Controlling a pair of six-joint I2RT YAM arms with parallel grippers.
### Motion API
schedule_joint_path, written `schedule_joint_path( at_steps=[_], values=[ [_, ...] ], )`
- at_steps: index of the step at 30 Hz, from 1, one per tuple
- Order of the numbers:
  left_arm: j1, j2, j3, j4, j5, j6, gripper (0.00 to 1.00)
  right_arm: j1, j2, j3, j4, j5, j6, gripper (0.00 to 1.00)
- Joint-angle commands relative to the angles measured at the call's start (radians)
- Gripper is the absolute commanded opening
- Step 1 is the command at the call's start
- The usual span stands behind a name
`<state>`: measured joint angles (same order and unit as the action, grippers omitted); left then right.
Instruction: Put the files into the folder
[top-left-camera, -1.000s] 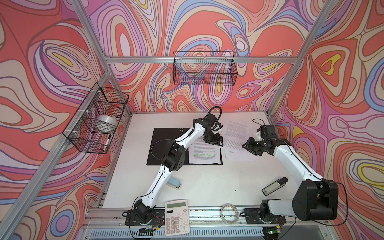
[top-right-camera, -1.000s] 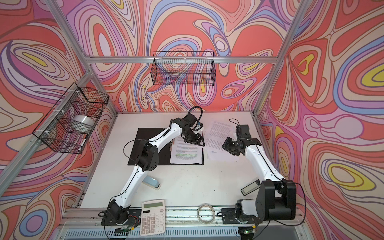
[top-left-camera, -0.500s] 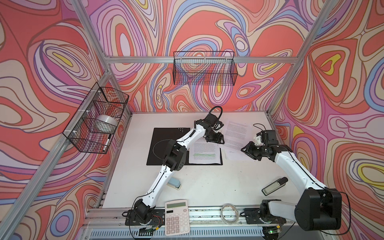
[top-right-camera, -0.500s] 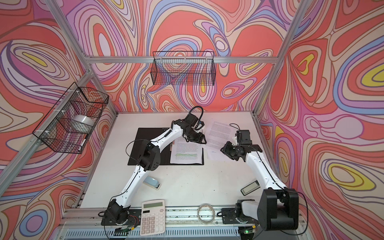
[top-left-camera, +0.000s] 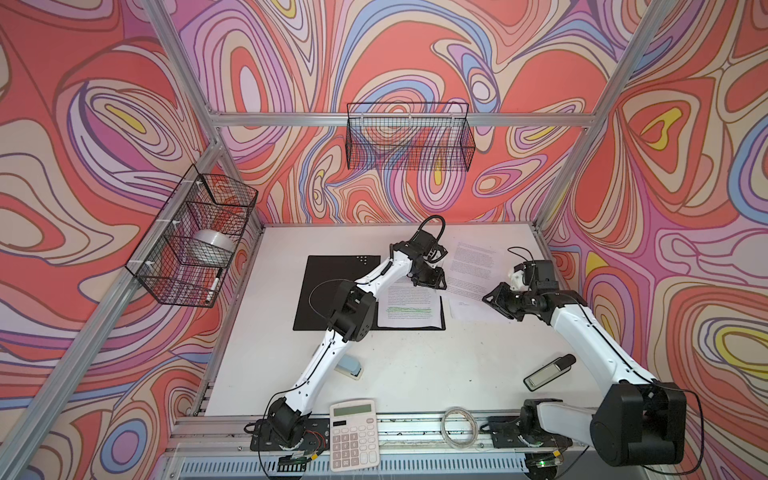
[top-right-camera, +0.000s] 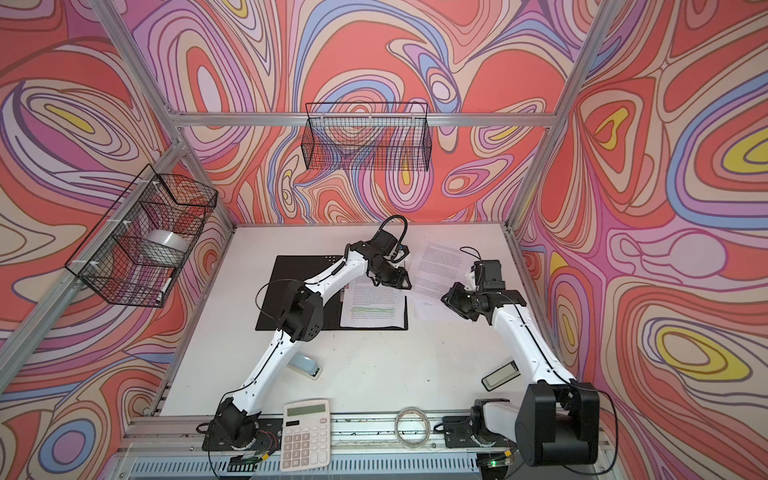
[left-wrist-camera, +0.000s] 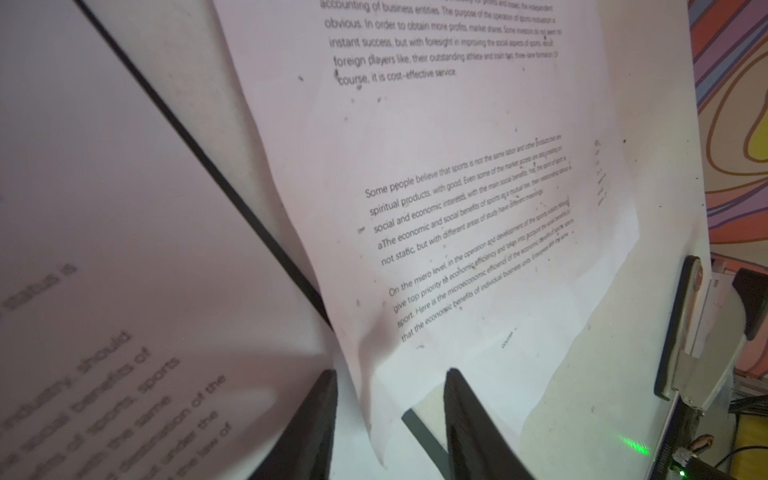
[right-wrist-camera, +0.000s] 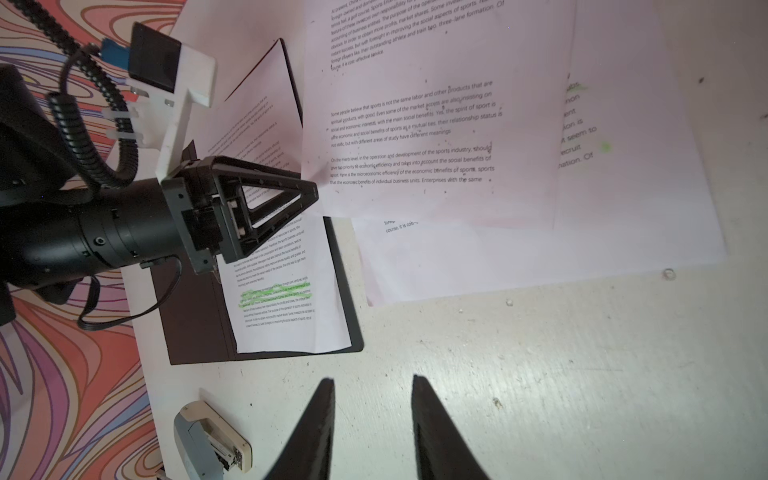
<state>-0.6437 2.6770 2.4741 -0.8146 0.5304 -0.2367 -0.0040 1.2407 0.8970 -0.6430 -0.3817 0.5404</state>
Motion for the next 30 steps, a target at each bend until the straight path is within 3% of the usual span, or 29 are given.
schedule_joint_path(
  at_steps=[1,4,16,30],
  values=[
    [-0.007,0.018,0.022,-0.001,0.007,0.004,0.40,0.004,-0.012,-0.005,0.000,0.007,-0.010,0.33],
    [-0.008,0.018,0.023,0.004,0.005,-0.002,0.37,0.004,-0.014,-0.009,-0.003,0.009,-0.012,0.32],
    [-0.007,0.000,0.023,0.018,0.011,-0.029,0.00,0.004,-0.029,-0.023,-0.008,0.021,-0.016,0.32],
    [-0.004,-0.144,0.018,0.020,0.038,-0.073,0.00,0.004,-0.032,-0.030,0.007,0.026,-0.010,0.31]
  ],
)
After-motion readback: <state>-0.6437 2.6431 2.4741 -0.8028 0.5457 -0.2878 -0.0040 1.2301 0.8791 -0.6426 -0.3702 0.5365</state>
